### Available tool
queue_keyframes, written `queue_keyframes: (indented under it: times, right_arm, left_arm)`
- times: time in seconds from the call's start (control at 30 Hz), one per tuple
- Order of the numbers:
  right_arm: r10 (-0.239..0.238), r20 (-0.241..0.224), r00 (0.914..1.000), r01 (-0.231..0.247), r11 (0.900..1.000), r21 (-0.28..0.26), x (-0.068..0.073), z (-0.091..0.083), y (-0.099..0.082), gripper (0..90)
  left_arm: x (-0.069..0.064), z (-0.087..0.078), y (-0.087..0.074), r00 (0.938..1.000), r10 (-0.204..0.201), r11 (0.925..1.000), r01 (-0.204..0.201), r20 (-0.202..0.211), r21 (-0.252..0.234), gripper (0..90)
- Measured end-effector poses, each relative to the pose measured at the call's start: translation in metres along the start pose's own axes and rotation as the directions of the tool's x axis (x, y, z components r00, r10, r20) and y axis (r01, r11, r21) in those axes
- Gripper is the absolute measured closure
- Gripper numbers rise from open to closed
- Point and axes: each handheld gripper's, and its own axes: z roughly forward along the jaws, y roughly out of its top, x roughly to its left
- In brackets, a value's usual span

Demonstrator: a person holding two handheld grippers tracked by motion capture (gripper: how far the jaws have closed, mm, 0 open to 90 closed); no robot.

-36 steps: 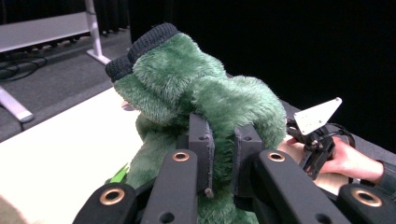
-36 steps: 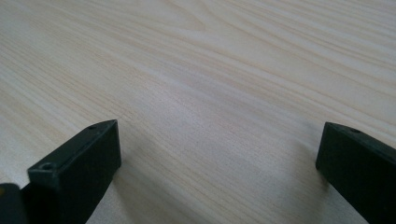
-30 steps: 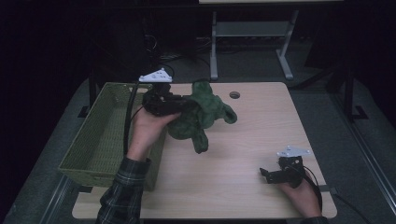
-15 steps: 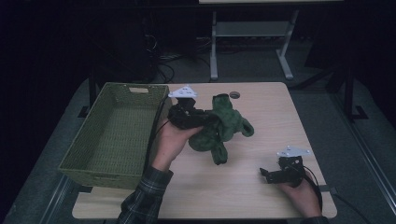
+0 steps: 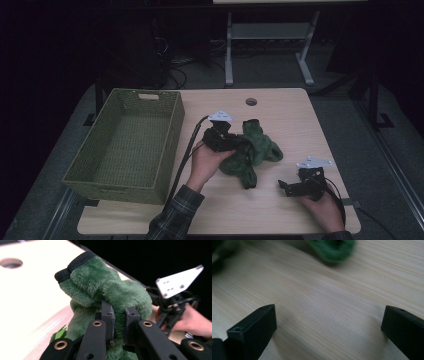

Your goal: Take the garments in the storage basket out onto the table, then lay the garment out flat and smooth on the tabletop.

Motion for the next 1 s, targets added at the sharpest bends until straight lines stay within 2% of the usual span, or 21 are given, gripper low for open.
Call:
queue_keyframes:
  times: [0.17, 0.37, 0.57, 0.67, 0.77, 0.87, 1.0]
  right_arm:
    - [-0.002, 0.000, 1.0000, 0.002, 1.0000, 0.001, 0.000, 0.000, 0.000, 0.0]
    - [-0.002, 0.000, 1.0000, 0.002, 1.0000, 0.001, 0.000, 0.000, 0.000, 0.0]
    - [-0.003, 0.000, 1.0000, 0.003, 1.0000, 0.001, 0.000, 0.000, 0.000, 0.0]
    - [-0.003, 0.001, 1.0000, 0.003, 1.0000, 0.001, 0.000, 0.000, 0.000, 0.0]
    - [-0.003, 0.000, 1.0000, 0.003, 1.0000, 0.001, 0.000, 0.000, 0.000, 0.0]
    - [-0.002, 0.000, 1.0000, 0.002, 1.0000, 0.001, 0.000, 0.000, 0.000, 0.0]
    - [-0.002, 0.001, 1.0000, 0.002, 1.0000, 0.002, 0.000, 0.000, 0.000, 0.0]
  left_arm:
    - [0.008, 0.027, -0.014, 0.9997, -0.020, 0.9984, 0.020, -0.013, 0.052, 81.6]
    - [0.017, 0.044, -0.025, 0.9994, -0.023, 0.9954, 0.025, -0.026, 0.093, 81.4]
    - [0.027, 0.055, -0.034, 0.9993, 0.022, 0.9871, -0.016, -0.031, 0.159, 77.4]
    - [0.024, 0.050, -0.034, 0.9974, 0.051, 0.9877, -0.044, -0.050, 0.150, 60.8]
    - [0.017, 0.038, -0.032, 0.9959, 0.070, 0.9883, -0.062, -0.057, 0.140, 51.0]
    - [0.009, 0.024, -0.033, 0.9959, 0.072, 0.9902, -0.064, -0.056, 0.124, 50.7]
    - [0.000, 0.008, -0.041, 0.9971, 0.068, 0.9914, -0.064, -0.035, 0.114, 53.5]
